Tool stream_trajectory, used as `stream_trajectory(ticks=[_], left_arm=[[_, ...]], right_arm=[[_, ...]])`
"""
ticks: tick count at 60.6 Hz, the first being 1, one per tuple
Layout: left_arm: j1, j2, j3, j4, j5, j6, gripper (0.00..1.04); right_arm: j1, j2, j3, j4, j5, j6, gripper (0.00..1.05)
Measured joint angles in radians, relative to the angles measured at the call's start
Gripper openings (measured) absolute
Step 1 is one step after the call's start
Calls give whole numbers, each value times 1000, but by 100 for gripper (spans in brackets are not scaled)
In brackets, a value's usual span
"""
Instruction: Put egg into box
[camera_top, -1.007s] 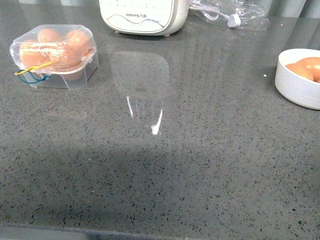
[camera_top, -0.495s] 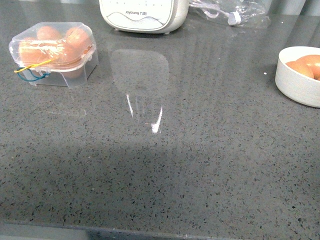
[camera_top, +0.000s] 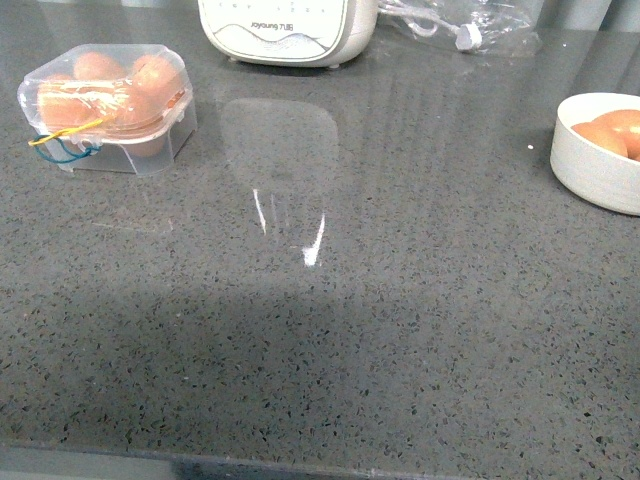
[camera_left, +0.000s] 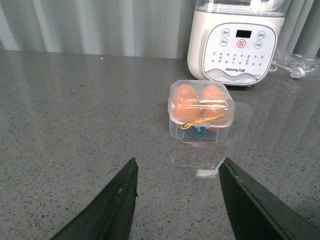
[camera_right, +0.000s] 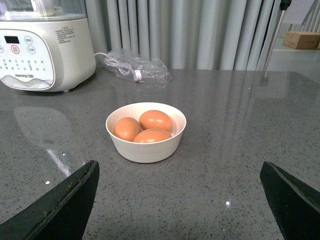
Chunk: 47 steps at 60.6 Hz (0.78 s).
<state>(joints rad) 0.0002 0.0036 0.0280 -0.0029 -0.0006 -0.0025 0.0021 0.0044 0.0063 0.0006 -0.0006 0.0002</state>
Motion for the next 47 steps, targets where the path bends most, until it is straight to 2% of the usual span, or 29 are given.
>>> stream_trajectory(ticks=[11, 14, 17, 21, 47], left_arm=[[0, 0, 0, 0, 0, 0, 83], [0, 0, 0, 0, 0, 0, 94], [0, 0, 0, 0, 0, 1, 99], [0, 0, 0, 0, 0, 0, 97], [0, 0, 0, 0, 0, 0, 98]], right_arm=[[0, 0, 0, 0, 0, 0, 97], [0, 0, 0, 0, 0, 0, 97], [0, 0, 0, 0, 0, 0, 97], [0, 0, 0, 0, 0, 0, 97], [0, 0, 0, 0, 0, 0, 97]])
